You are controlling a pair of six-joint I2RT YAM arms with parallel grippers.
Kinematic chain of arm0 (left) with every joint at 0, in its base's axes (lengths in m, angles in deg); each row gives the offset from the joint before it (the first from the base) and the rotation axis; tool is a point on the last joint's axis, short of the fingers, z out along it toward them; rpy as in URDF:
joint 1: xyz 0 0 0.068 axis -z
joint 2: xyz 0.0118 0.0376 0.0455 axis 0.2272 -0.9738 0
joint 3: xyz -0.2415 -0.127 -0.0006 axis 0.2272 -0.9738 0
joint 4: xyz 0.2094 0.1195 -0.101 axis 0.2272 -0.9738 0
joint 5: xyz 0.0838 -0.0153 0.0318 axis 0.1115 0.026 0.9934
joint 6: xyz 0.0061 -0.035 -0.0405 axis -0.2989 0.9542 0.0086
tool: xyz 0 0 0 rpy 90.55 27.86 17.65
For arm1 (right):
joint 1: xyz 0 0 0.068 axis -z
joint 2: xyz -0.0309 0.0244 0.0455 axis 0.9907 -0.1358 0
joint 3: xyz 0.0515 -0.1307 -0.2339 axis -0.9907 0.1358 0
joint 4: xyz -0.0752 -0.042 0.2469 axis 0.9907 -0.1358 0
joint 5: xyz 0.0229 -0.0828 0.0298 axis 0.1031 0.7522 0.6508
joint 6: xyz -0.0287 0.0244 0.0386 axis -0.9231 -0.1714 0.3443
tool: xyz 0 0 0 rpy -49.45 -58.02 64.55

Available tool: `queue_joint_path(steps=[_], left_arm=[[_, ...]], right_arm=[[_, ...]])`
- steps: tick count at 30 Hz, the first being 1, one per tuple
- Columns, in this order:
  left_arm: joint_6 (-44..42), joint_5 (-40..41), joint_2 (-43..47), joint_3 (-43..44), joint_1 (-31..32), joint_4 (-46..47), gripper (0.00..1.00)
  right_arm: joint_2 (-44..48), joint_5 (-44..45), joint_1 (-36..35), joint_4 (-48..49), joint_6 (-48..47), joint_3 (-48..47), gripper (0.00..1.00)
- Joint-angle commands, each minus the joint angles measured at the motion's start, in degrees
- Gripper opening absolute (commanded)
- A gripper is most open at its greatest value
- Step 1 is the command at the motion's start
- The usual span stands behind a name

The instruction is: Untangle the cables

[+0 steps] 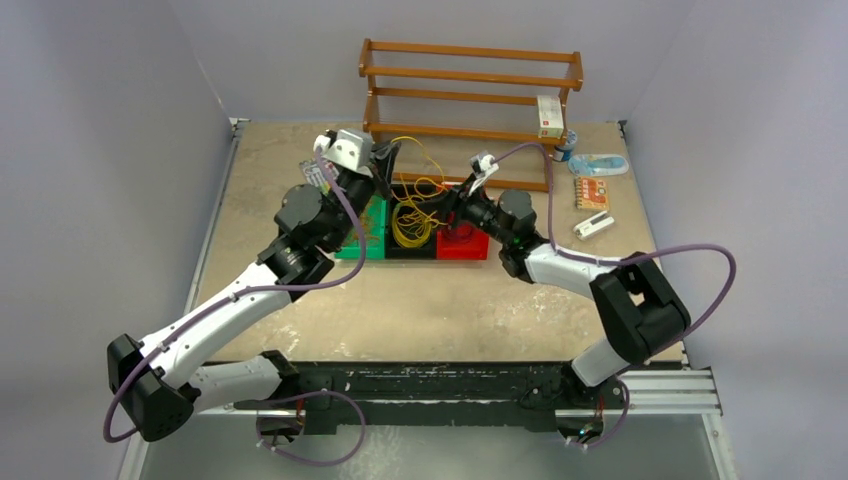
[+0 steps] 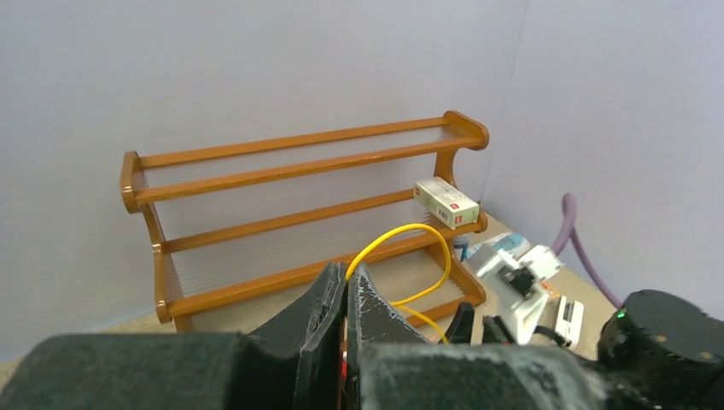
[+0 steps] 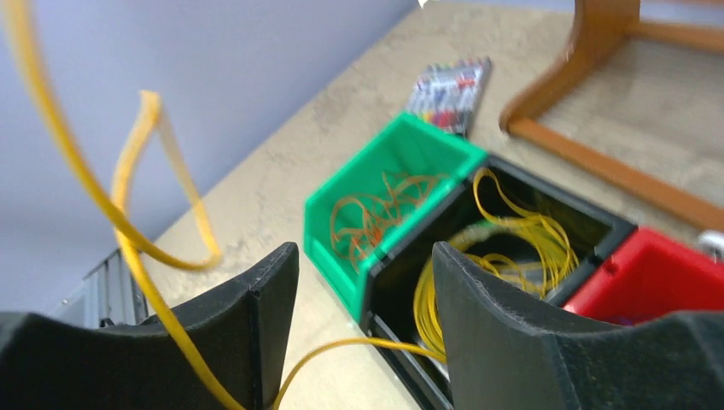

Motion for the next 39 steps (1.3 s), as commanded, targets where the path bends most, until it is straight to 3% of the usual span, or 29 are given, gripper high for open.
queue_joint_path(steps=[1, 15, 23, 29, 39], left_arm=[[-0.5, 0.4, 1.3, 1.4, -0.4, 4.1, 0.00], [-4.7, 5.4, 3.2, 4.7, -0.3, 3.0, 0.00], [-6.6, 5.8, 2.6, 8.0, -0.3, 2.0, 0.00], [-8.6, 6.3, 2.9, 9.5, -0.3, 1.0, 0.00], [-13.3, 9.5, 5.4, 10.4, -0.3, -0.8, 0.00]], right_arm=[[4.7, -1.1, 0.3, 0.4, 0.4, -5.2, 0.62], [2.7, 12.2, 0.3, -7.5, -0.9, -2.4, 0.55], [1.6, 16.5, 0.3, -10.6, -0.5, -2.1, 0.47], [2.8, 22.1, 0.3, -14.7, 1.1, -2.3, 0.58], [4.8, 26.6, 1.0, -17.6, 1.5, -2.0, 0.63]])
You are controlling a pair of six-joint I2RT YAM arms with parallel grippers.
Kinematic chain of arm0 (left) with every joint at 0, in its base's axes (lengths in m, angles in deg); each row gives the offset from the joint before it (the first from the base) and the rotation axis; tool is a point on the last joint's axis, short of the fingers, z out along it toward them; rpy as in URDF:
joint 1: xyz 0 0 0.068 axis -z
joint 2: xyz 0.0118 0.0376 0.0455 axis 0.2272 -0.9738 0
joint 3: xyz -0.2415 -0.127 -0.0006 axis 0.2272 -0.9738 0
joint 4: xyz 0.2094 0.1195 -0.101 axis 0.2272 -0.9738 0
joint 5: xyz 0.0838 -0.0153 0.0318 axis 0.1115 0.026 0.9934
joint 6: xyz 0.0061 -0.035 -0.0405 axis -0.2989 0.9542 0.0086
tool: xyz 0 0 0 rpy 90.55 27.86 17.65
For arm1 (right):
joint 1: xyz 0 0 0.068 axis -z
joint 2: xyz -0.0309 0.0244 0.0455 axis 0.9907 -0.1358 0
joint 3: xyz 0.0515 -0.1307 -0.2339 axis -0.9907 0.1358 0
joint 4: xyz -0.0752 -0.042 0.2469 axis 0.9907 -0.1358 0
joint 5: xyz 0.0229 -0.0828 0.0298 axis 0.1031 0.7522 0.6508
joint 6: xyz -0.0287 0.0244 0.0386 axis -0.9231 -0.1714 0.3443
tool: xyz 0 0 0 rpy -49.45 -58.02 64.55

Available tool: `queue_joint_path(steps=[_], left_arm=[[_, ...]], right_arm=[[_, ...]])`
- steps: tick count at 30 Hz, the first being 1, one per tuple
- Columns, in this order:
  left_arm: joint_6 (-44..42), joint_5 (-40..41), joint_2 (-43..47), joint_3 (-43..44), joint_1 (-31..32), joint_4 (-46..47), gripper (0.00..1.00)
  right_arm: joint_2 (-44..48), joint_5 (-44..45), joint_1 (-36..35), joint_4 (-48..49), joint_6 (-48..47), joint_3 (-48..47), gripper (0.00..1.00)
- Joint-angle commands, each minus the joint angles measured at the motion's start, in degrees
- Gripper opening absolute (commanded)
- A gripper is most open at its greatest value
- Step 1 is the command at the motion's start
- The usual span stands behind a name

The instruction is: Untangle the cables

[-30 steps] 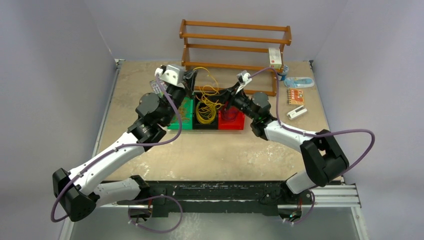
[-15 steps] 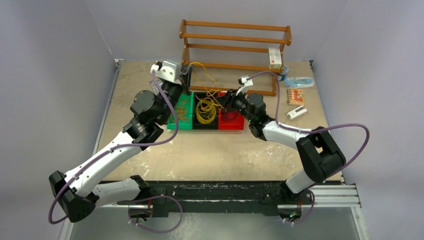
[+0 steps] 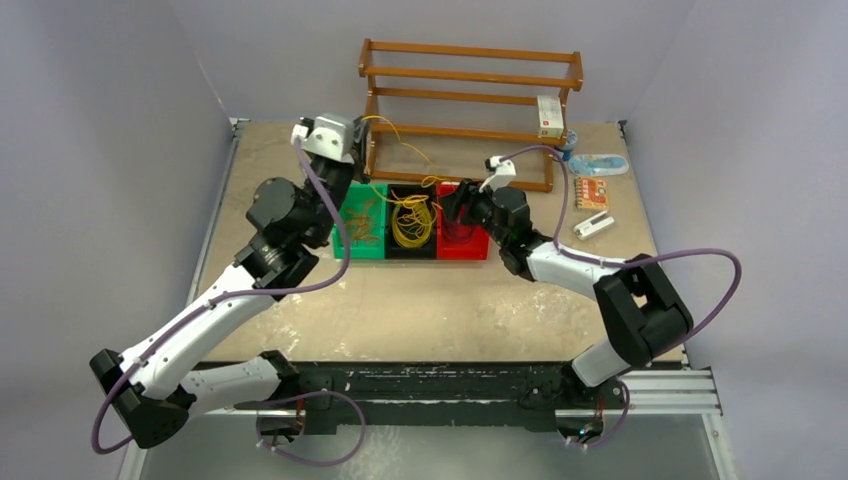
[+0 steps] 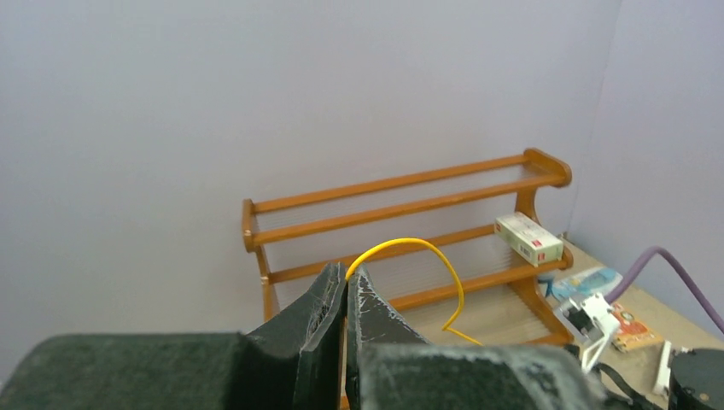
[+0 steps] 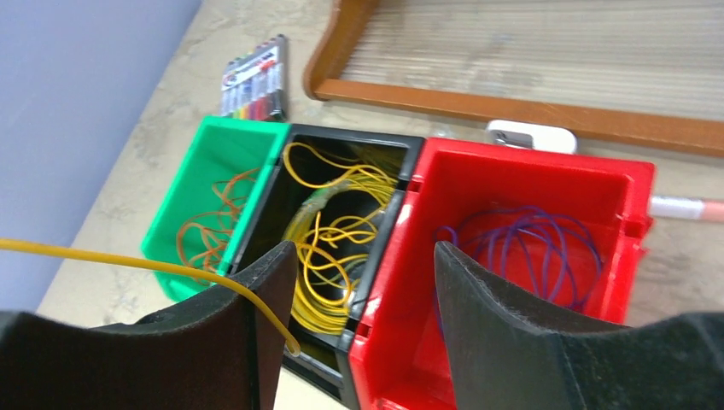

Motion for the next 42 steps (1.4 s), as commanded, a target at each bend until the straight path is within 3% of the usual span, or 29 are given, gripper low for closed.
queue_joint_path(steps=[1, 5, 9, 16, 27, 33, 39, 42], left_arm=[[-3.8, 2.9, 3.7, 3.7, -0.3, 3.6, 0.00], [-4.6, 4.1, 5.0, 3.4, -0.3, 3.2, 0.00], [-4.5, 3.6, 5.6, 3.5, -0.3, 2.3, 0.00], [-5.3, 4.6, 6.4, 3.3, -0.3, 2.3, 0.00], [-10.1, 15.7, 5.8, 4.4, -0.3, 0.2, 0.00], [-5.7, 16.3, 3.5, 2.3, -0.3, -3.0, 0.00], [2.2, 13.9, 0.2, -1.4, -0.6, -4.5, 0.00], [5.4, 13.5, -1.5, -2.6, -1.8, -5.3, 0.00]], right_arm=[[2.8, 4.4, 0.8, -2.5, 0.1, 0.3, 0.64], [4.3, 5.0, 1.4, -2.7, 0.2, 0.5, 0.67], [7.0, -0.6, 1.6, 3.3, -4.4, 2.7, 0.68], [9.2, 1.0, 1.8, 0.5, -7.5, 2.6, 0.65], [12.8, 1.6, 4.6, 0.0, -7.1, 3.6, 0.29], [13.0, -16.2, 4.7, 2.6, -14.8, -1.9, 0.20], [4.5, -37.0, 4.4, 1.6, -15.9, -12.7, 0.14], [-0.3, -38.9, 3.4, 0.0, -16.4, -17.0, 0.12]])
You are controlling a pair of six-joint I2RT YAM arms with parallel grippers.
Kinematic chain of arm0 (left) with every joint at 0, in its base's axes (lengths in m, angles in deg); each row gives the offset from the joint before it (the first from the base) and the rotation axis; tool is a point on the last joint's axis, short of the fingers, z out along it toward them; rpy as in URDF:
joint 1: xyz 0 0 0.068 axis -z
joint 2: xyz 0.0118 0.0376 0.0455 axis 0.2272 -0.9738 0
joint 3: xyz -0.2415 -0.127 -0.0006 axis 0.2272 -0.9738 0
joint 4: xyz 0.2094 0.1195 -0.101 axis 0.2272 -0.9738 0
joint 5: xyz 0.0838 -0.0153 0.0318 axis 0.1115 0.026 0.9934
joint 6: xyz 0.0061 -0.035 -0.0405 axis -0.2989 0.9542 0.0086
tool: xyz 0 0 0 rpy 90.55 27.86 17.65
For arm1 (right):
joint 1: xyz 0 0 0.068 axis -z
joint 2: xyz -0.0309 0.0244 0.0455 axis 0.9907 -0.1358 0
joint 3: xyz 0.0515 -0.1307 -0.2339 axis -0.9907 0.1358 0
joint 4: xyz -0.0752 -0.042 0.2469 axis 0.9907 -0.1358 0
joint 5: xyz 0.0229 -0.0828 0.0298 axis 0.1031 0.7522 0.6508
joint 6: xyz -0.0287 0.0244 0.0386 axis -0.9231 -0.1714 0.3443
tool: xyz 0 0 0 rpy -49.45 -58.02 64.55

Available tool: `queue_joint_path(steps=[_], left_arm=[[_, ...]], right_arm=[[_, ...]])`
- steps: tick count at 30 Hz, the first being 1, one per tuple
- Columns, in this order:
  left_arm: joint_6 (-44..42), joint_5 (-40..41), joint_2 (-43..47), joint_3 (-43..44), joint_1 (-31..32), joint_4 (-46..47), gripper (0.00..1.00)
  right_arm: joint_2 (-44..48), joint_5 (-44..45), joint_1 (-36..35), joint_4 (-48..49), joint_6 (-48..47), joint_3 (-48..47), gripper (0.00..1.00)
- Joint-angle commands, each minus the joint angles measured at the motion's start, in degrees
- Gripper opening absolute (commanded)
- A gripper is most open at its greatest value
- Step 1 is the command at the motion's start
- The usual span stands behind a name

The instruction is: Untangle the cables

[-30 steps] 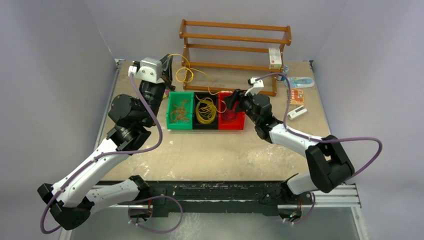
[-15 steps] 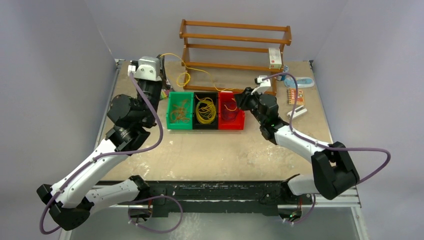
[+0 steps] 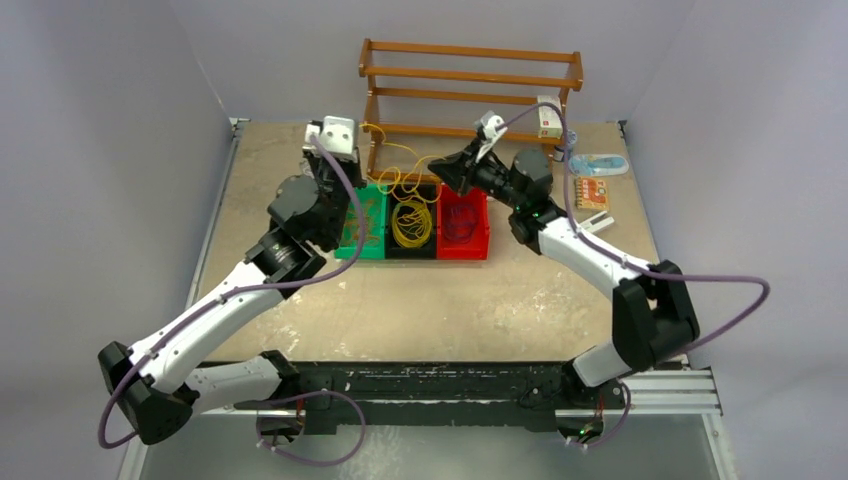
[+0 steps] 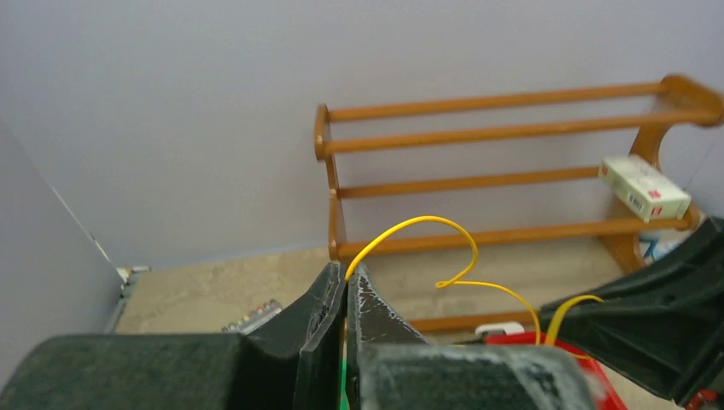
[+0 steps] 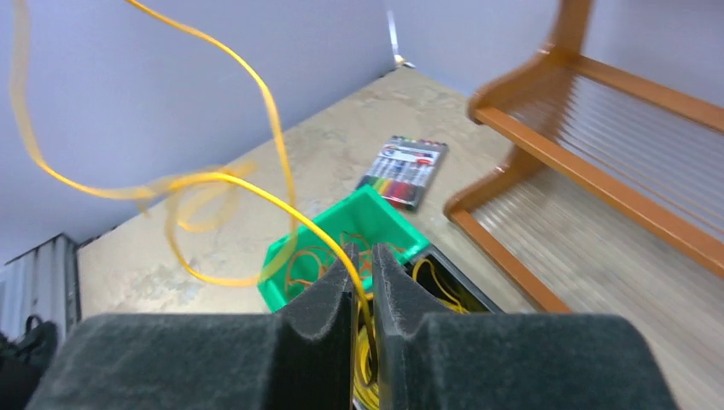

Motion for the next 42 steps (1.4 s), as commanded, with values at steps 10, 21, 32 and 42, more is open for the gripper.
queue_joint_path(steps=[10, 21, 32, 42], left_arm=[[14.5, -7.1, -3.4, -4.4, -11.0, -2.7, 0.00], [14.7, -8.7, -5.0, -4.5, -11.2, -3.7, 0.00], [16.6, -11.3, -8.3, -2.8, -11.2, -3.6, 0.00], [18.3, -14.0, -14.1, -0.6, -11.2, -2.2, 0.00]], right_arm=[[-17.7, 3.0, -3.6, -6.5, -3.7, -15.0, 0.13], [-20.4, 1.5, -3.7, -10.6, -5.5, -15.9, 0.40], [-9.3, -4.0, -3.7, -12.7, -10.2, -5.1, 0.69], [1.3, 2.1, -3.6, -7.8, -8.7, 4.1, 0.74]])
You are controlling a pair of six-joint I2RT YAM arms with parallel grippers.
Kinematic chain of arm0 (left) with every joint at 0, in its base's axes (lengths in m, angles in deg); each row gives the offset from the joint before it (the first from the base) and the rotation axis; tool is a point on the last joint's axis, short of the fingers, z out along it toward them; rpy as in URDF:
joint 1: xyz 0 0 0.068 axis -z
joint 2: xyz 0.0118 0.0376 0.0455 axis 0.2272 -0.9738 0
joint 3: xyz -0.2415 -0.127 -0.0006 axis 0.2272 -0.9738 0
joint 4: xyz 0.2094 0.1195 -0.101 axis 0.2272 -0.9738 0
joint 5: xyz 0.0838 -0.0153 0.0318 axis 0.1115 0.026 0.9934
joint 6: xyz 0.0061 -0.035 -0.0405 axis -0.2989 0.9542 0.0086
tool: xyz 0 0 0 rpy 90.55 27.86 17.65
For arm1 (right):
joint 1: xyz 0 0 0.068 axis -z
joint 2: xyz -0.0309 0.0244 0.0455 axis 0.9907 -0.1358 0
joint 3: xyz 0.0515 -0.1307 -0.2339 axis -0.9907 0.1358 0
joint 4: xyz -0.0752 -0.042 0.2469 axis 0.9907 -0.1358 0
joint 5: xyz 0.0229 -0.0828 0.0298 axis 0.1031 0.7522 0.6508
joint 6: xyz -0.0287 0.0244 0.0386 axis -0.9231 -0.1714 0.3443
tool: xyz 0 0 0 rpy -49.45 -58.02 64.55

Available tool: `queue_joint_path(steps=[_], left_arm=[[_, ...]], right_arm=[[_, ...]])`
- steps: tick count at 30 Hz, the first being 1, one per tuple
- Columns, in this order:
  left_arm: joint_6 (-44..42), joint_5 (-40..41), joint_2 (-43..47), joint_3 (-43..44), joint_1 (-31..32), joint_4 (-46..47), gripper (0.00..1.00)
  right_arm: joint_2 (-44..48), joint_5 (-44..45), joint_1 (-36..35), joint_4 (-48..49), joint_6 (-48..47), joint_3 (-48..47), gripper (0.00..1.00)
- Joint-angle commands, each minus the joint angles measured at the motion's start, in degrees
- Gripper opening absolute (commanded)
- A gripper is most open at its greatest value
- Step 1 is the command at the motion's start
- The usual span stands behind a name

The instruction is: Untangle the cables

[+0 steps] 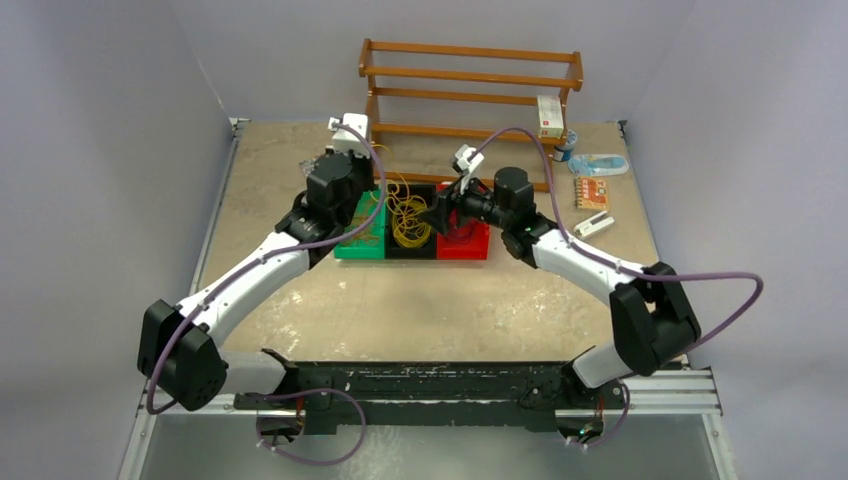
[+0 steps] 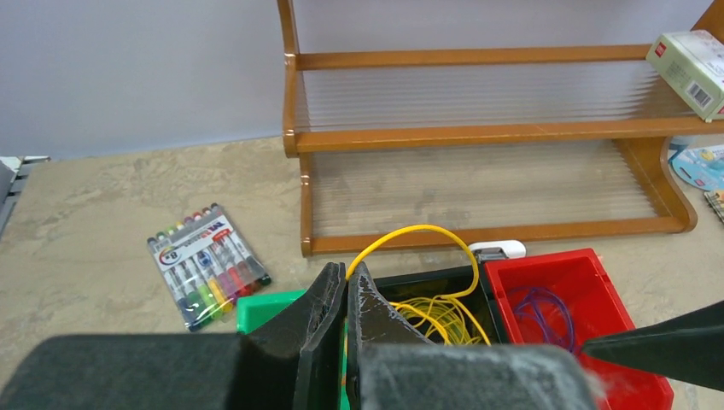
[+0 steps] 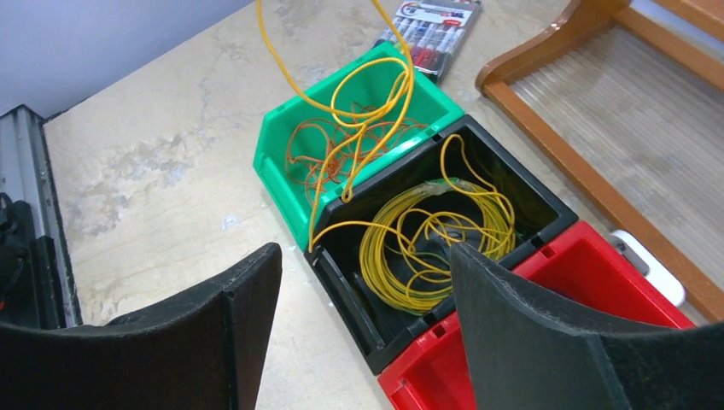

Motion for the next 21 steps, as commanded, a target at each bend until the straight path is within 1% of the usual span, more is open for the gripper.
queue_joint_path(steps=[1, 3, 6, 10, 21], left_arm=[[1.7, -2.4, -1.9, 3.1, -0.3, 3.5, 0.00], [2.0, -3.8, -3.4, 3.7, -0.3, 3.8, 0.00], [3.1, -5.0, -6.1, 4.7, -0.3, 4.1, 0.00], [4.8, -6.2, -9.2, 4.9, -0.3, 5.5, 0.00], [7.2, -6.1, -15.6, 4.1, -0.3, 6.4, 0.00]], right_arm=[[4.9, 8.3, 0.0, 5.2, 2.4, 3.0, 0.74], [6.6, 15.6, 0.1, 6.3, 6.7, 4.9, 0.74], [9.7, 21.1, 0.0, 8.9, 10.3, 8.7, 0.74], [11.9, 22.7, 0.1, 9.8, 11.1, 11.2, 0.74], [13.1, 25.8, 0.2, 8.8, 10.1, 11.5, 0.76]])
